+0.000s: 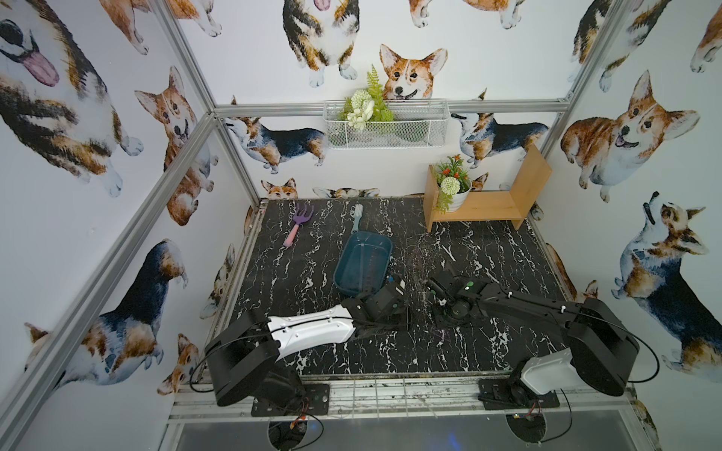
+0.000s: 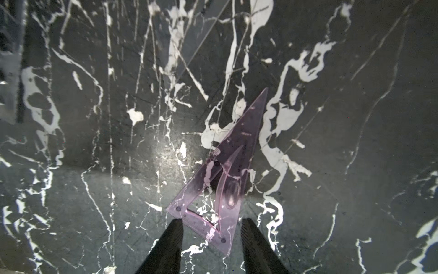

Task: Put the scattered rulers into the storage box
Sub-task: Pick up the ruler from the center of the board.

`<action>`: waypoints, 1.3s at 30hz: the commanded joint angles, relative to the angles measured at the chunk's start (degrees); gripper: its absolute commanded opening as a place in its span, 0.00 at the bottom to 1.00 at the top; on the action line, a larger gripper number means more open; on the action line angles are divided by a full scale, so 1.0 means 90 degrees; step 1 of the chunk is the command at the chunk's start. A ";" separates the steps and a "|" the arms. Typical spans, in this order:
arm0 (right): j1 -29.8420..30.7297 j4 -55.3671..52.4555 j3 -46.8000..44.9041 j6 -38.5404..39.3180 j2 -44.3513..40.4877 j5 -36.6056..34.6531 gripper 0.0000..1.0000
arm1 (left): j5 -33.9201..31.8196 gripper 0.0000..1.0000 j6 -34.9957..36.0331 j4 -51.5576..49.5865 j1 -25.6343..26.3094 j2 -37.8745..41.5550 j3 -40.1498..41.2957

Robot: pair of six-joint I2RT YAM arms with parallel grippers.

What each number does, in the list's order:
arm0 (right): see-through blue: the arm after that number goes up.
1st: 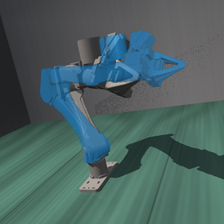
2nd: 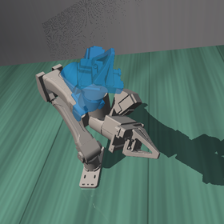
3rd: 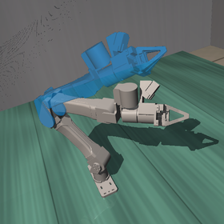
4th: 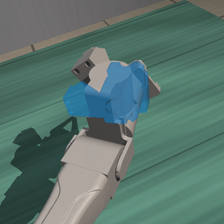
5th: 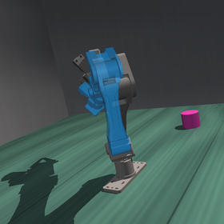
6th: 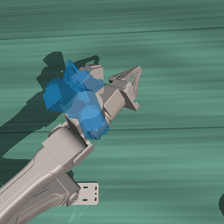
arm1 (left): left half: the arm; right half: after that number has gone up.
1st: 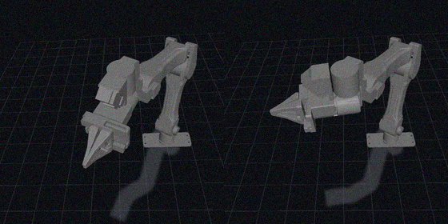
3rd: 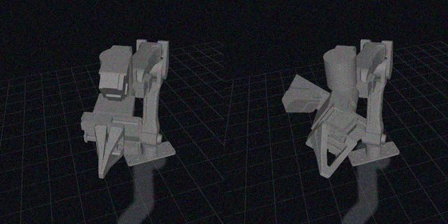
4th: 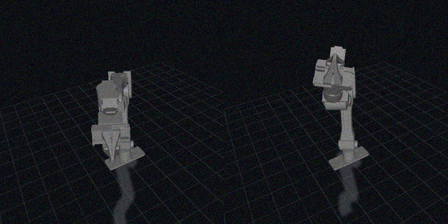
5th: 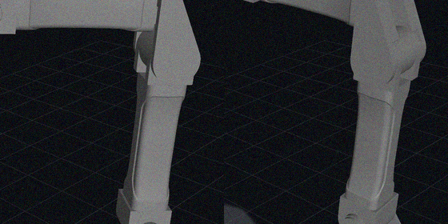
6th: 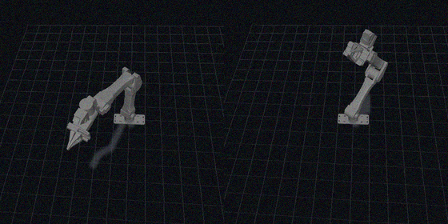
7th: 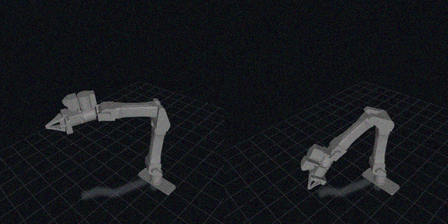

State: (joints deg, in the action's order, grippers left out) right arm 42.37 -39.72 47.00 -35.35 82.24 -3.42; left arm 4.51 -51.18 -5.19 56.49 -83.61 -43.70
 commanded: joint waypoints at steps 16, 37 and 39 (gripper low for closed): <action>0.0029 0.0221 -0.0176 0.0110 0.0353 -0.0099 0.38 | 0.0587 0.47 -0.0445 0.1048 -0.0006 -0.0328 0.0481; 0.0029 0.0658 -0.0495 0.0100 0.0435 0.0144 0.23 | 0.1311 0.47 -0.0977 0.2304 0.0022 -0.1088 0.0619; 0.0020 0.0708 -0.0534 0.0090 0.0399 0.0207 0.22 | 0.1353 0.47 -0.1016 0.2396 0.0017 -0.1168 0.0600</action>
State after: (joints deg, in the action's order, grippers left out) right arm 42.61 -34.94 43.20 -34.33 85.36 -4.14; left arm 15.46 -59.33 13.50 56.66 -93.47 -37.87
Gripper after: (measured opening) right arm 0.239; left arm 0.466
